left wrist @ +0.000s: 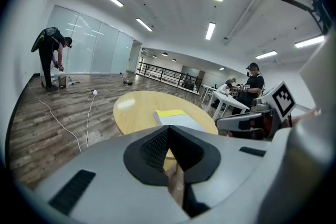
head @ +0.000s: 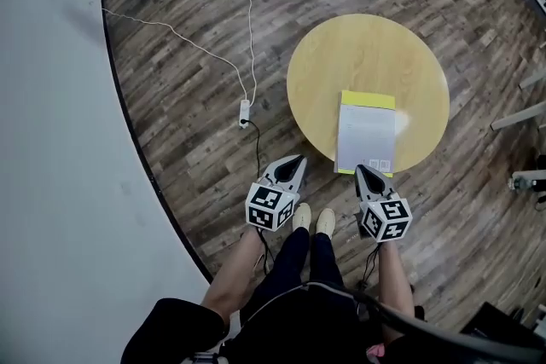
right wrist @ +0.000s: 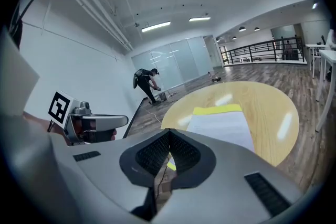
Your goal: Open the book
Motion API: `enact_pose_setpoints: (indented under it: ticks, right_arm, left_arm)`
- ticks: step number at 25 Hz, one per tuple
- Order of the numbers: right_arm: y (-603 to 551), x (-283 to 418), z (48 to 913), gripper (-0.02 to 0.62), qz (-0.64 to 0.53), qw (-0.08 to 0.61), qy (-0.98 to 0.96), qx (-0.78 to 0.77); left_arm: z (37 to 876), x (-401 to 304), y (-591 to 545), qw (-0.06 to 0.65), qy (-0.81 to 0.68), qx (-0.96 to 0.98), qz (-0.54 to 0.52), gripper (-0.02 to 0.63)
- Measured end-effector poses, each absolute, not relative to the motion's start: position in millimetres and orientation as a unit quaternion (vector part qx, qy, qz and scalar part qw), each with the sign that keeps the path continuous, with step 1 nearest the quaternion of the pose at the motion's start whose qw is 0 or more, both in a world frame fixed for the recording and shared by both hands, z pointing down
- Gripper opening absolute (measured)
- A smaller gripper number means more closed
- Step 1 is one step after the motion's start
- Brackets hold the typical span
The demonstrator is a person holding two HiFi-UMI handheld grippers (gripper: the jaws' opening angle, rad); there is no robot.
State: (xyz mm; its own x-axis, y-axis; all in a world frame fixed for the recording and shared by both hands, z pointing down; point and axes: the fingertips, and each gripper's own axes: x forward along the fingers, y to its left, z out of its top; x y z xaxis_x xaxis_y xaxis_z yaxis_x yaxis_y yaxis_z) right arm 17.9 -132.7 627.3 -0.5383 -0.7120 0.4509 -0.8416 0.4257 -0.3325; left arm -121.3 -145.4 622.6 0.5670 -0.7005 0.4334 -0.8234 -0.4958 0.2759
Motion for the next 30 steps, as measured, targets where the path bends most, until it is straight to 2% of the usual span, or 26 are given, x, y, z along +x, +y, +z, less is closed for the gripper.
enact_pose_setpoints:
  ticks: [7,16,17,22,30]
  right_arm:
    - [-118.5,13.3,667.4,-0.003,0.29,0.138,-0.825,0.465]
    - [-119.3,6.6,687.2,-0.003,0.301,0.173,-0.803,0.485]
    - [-118.7,2.0,689.6,0.083,0.308,0.176,-0.804,0.477]
    - [-119.8,-11.1,702.1,0.195,0.297,0.222,-0.8,0.472]
    - [-124.2,-17.7,716.9,0.204,0.297,0.247,-0.787,0.481]
  left_arm:
    - [665.3,-129.1,-129.9,0.263,-0.444,0.844,0.147,-0.003]
    - [672.0,-132.0,-127.1,0.267,-0.434,0.847,0.152,-0.002]
    - [672.0,-132.8,-127.0,0.268,-0.433,0.847,0.152,-0.002]
    - [672.6,-139.4,-126.8,0.271,-0.434,0.846,0.153,-0.002]
    - [679.4,-153.4,-131.6,0.275,-0.441,0.84,0.154,-0.002]
